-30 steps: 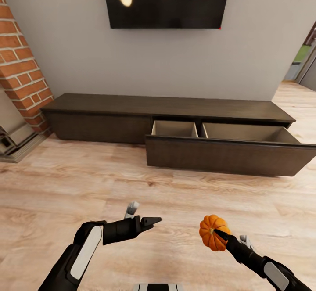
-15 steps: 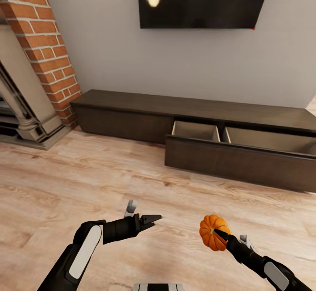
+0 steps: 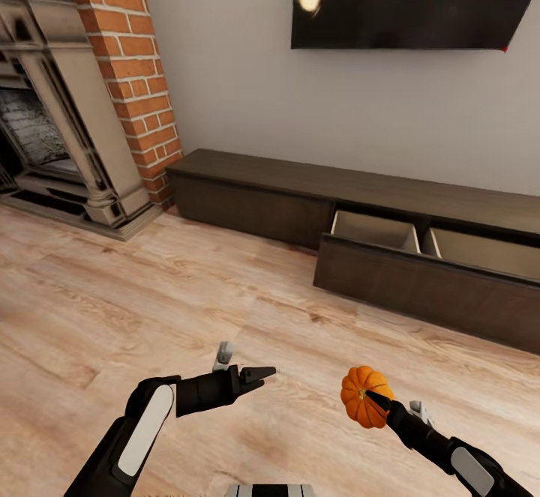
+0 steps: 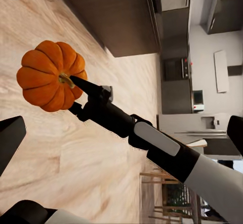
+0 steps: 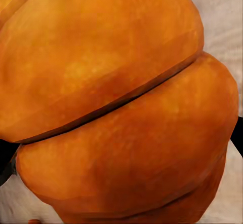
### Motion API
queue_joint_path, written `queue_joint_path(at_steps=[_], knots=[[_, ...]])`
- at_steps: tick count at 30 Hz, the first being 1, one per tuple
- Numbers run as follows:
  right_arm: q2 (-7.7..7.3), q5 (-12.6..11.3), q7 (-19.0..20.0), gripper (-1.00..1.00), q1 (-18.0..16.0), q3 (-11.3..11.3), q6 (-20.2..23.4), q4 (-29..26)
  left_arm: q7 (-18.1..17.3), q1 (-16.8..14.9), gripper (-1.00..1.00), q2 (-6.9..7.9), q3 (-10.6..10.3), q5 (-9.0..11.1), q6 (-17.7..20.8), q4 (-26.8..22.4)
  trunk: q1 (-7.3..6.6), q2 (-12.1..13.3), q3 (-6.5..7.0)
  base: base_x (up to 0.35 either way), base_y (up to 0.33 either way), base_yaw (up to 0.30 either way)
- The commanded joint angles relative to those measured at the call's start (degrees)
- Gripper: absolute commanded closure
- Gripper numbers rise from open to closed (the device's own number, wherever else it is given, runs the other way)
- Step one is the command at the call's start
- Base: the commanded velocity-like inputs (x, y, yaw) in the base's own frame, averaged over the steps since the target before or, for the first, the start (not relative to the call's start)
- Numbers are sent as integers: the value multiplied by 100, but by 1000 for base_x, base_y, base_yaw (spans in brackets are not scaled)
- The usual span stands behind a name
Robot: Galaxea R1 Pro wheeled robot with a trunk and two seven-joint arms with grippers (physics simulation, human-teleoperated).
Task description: Place each of the two pumpkins and all three candles from the living room inside a cabinet in the living room (use any cabinet), then make sure every cabinet is closed, and position the cauldron so it is next to a table in the living room.
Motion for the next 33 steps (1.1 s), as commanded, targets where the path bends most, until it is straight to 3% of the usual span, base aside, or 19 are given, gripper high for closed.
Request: queue_joint_path(at_steps=[1, 9, 33], knots=[[-6, -80, 3, 100, -2, 24, 37, -6, -13, -5, -100, 2, -4, 3, 23, 3, -1, -2, -4, 0, 109, 290], [-6, -80, 0, 100, -2, 32, 37, -6, -13, -7, -100, 2, 3, 3, 23, 22, -1, -2, -4, 0, 169, 290], [-5, -71, -1, 100, -2, 33, 38, -6, -13, -5, -100, 2, 3, 3, 23, 7, -1, -2, -4, 0, 38, 289]])
